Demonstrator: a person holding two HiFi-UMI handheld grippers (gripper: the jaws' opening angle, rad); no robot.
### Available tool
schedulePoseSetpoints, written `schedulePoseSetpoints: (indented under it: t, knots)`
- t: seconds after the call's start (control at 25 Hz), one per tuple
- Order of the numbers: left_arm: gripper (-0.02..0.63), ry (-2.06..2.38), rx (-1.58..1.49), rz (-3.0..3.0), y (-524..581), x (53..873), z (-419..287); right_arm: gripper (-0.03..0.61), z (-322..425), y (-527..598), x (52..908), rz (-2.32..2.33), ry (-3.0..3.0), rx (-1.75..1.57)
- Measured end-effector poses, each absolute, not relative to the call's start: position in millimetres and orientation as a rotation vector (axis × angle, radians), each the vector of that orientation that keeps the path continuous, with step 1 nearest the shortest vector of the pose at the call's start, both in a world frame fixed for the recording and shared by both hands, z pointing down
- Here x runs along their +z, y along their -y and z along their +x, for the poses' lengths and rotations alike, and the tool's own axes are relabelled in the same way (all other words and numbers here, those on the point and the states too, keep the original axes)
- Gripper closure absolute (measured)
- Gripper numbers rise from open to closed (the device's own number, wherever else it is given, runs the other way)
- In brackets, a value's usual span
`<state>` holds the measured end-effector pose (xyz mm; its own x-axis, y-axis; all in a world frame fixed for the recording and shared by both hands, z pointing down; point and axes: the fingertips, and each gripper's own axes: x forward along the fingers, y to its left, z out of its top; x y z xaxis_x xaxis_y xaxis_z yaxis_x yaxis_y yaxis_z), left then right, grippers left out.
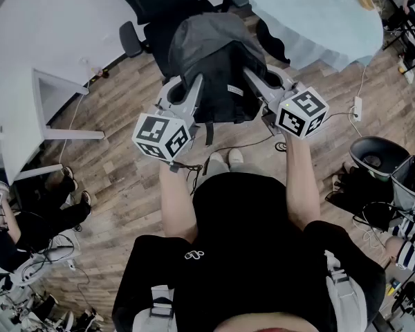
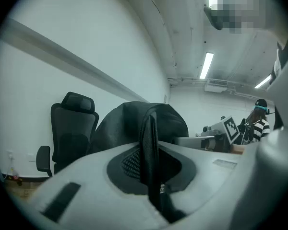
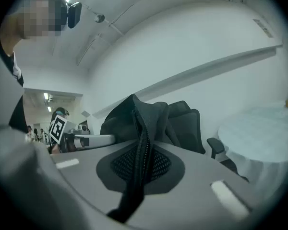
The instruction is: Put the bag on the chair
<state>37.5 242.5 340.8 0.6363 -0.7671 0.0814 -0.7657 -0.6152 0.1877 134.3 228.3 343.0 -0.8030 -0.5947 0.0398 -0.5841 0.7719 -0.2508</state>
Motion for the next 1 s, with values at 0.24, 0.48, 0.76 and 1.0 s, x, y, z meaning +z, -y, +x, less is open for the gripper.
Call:
schedulePoseSetpoints:
  t: [0.24, 0.48, 0.76, 1.0]
  knots:
    - [0.601, 1.270, 0.008, 2.678, -246, 326, 55, 0.560, 147, -232, 331, -1.014, -2.952, -0.277]
    - [0.601, 1.291, -0.021, 2.715, -246, 312, 73, 0.560, 167, -229, 317, -0.990, -2.922, -0.226]
    - [0.601, 1.333, -0.012, 2.713, -243, 302, 81, 0.560, 175, -224, 308, -1.003, -2.909, -0.189]
    - [0.601, 1.384, -0.056, 2.681, -233, 308, 62, 0.560, 157, -213, 313, -0.968, -2.954, -0.165]
